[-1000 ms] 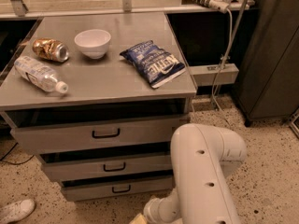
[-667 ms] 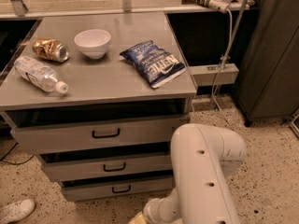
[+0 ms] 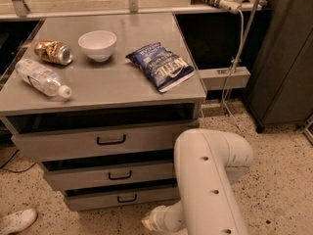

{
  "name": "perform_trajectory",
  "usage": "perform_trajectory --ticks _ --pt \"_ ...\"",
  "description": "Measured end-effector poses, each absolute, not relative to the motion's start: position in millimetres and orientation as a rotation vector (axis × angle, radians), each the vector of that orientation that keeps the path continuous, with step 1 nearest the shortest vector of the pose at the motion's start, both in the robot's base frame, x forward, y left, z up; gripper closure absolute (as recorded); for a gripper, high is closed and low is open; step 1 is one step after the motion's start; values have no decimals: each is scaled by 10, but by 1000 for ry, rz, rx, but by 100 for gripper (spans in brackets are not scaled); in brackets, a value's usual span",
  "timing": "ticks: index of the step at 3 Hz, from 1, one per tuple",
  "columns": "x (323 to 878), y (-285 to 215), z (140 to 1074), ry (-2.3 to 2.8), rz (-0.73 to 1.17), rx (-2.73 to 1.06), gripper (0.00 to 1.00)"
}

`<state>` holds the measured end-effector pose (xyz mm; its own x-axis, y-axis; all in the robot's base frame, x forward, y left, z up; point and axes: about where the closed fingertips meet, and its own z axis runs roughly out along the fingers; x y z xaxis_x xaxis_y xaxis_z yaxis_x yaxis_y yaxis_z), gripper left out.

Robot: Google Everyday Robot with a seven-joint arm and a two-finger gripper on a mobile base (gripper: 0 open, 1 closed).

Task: Close bottom drawer

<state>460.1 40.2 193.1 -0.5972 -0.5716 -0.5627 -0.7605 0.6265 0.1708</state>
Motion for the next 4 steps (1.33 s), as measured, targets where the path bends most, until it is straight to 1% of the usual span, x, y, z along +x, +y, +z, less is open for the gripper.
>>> perform_trajectory --ticks 1,2,4 --pt "4746 498 1853 2359 494 -1086 89" --pt "4914 575 1752 2333 446 -1126 100" --pt "5300 684 1760 2261 374 -1176 100"
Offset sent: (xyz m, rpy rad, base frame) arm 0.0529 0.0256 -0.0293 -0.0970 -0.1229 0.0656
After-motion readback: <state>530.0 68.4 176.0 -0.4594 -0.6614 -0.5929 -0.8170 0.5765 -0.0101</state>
